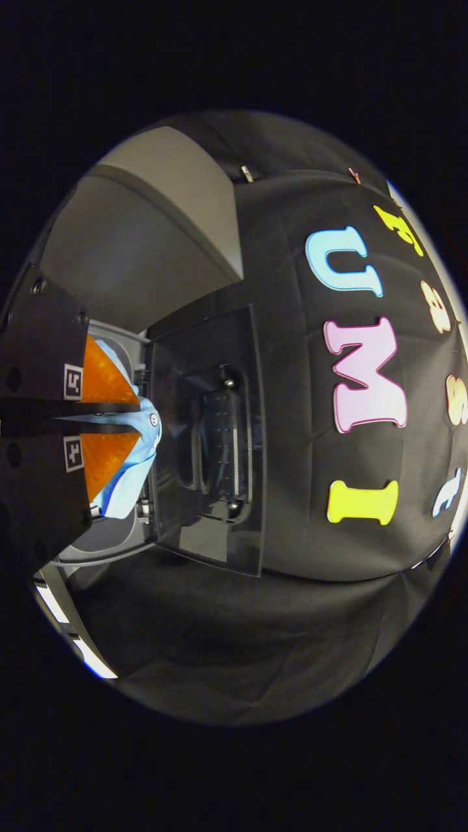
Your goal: Put the clothes into the washing machine and then close the washing machine lid.
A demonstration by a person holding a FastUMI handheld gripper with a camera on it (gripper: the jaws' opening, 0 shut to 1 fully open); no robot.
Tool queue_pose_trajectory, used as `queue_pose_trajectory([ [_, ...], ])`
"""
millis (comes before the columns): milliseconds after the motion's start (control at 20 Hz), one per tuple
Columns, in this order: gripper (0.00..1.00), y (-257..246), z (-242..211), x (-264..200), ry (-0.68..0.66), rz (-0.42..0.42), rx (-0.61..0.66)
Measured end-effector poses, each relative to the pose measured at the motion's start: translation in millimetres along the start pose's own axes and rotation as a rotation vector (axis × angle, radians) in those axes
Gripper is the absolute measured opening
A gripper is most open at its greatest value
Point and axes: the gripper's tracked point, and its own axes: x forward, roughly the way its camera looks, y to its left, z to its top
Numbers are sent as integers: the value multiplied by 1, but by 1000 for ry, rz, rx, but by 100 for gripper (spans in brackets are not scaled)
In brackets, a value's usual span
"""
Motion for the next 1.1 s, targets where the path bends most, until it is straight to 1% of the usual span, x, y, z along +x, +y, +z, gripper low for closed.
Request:
queue_pose_trajectory([
  [150,5,-6,-31,16,53,-16,4],
  [350,5,-11,-61,35,127,-32,19],
  [700,5,-16,-125,72,277,-44,49],
  [1100,5,-22,-173,108,412,-42,71],
])
